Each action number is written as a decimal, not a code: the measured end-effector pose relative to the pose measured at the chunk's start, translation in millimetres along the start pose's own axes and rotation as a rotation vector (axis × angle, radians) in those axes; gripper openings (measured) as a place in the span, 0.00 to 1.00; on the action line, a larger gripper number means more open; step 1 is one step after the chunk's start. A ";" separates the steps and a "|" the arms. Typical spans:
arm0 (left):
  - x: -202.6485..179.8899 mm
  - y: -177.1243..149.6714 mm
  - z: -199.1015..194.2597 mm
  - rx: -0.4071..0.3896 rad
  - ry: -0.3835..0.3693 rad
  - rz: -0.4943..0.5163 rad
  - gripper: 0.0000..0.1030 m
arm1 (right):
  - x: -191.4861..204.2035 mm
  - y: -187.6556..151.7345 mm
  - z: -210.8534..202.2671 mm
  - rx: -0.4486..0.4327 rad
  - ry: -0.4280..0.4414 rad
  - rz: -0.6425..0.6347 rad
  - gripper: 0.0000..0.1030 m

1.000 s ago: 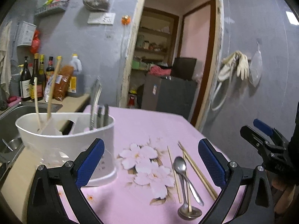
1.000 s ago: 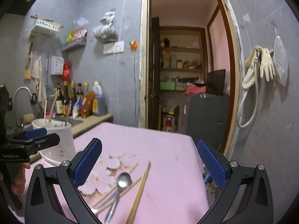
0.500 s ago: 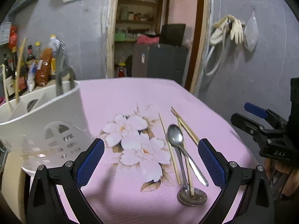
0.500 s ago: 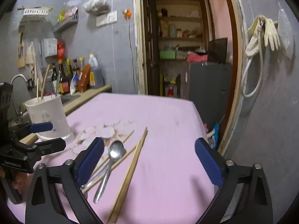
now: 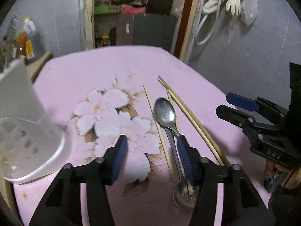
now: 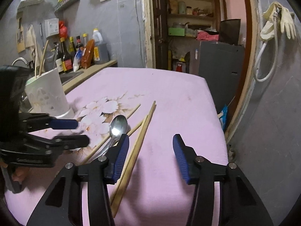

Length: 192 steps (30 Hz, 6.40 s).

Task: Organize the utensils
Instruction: 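Withdraw both tools from the caddy back toward the utensils, then grasp a chopstick with the left tool while the right tool approaches chopsticks, then grasp a chopstick with the right tool while the left tool lifts its chopstick, then carry both held chopsticks up and over to the white caddy, then lower both chopsticks into the white caddy and open both tools, then withdraw both tools from the caddy back over the spoons and chopsticks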

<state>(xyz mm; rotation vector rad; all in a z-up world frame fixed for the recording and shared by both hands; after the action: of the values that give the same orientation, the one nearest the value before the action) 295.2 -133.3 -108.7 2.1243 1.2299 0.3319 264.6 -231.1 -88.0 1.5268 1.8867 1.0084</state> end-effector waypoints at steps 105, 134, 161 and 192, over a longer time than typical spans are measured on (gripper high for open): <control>125.5 71.9 -227.6 -0.810 0.300 -0.286 0.02 | 168.4 174.3 -53.4 -0.674 0.357 0.052 0.04; 252.4 38.8 -231.2 -0.975 0.534 -0.517 0.02 | 210.4 206.2 10.3 -0.823 0.345 0.092 0.04; 213.7 9.3 -173.3 -0.716 0.512 -0.397 0.03 | 224.8 166.4 42.5 -0.580 0.347 0.028 0.05; 126.7 25.6 -201.1 -0.690 0.313 -0.345 0.78 | 107.8 126.1 -64.9 -0.608 0.061 0.010 1.00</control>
<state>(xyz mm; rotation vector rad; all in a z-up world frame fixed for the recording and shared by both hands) 276.5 47.2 46.9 1.2813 1.3724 0.8196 263.5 -129.8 58.5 1.1506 1.4150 1.4749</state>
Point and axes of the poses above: each gripper's, at about its wrist camera, not at the fingertips, and z roughly the way its jaws point, x to its left, y to its top, the point moved 9 cm from there along z, roughly the way its jaws point, and after that the axes turned 2 degrees about y, right-handed, at the moved point
